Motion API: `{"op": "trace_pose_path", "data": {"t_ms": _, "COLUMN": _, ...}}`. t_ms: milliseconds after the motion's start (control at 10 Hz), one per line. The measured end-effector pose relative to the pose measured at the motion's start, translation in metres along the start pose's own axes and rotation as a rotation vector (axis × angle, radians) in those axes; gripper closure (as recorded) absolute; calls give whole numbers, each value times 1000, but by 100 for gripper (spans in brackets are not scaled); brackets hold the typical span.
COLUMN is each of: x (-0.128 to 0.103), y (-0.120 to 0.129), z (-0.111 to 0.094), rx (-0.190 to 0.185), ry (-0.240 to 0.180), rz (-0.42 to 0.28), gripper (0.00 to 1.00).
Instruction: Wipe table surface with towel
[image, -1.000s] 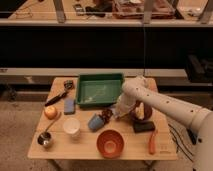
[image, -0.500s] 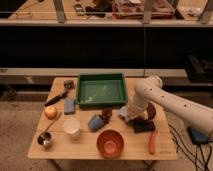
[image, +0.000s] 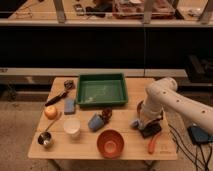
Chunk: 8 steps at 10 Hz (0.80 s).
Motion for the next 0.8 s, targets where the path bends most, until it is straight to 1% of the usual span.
{"op": "trace_pose_path", "data": {"t_ms": 100, "x": 2, "y": -3, "z": 1, "rx": 4, "ry": -5, "rz": 6, "gripper": 86}}
{"op": "trace_pose_path", "data": {"t_ms": 200, "x": -2, "y": -10, "z": 3, "rx": 11, "ry": -19, "rz": 2, "gripper": 86}}
{"op": "trace_pose_path", "data": {"t_ms": 300, "x": -11, "y": -19, "z": 5, "rx": 18, "ry": -34, "rz": -7, "gripper": 86}}
{"op": "trace_pose_path", "data": {"t_ms": 400, "x": -23, "y": -29, "z": 8, "rx": 23, "ry": -49, "rz": -15, "gripper": 86}}
{"op": "trace_pose_path", "data": {"t_ms": 600, "x": -58, "y": -52, "z": 15, "rx": 30, "ry": -82, "rz": -45, "gripper": 86}}
{"op": "trace_pose_path", "data": {"t_ms": 700, "x": -73, "y": -59, "z": 19, "rx": 26, "ry": -92, "rz": -70, "gripper": 86}}
{"op": "trace_pose_path", "data": {"t_ms": 800, "x": -88, "y": -60, "z": 28, "rx": 10, "ry": -101, "rz": -102, "gripper": 86}}
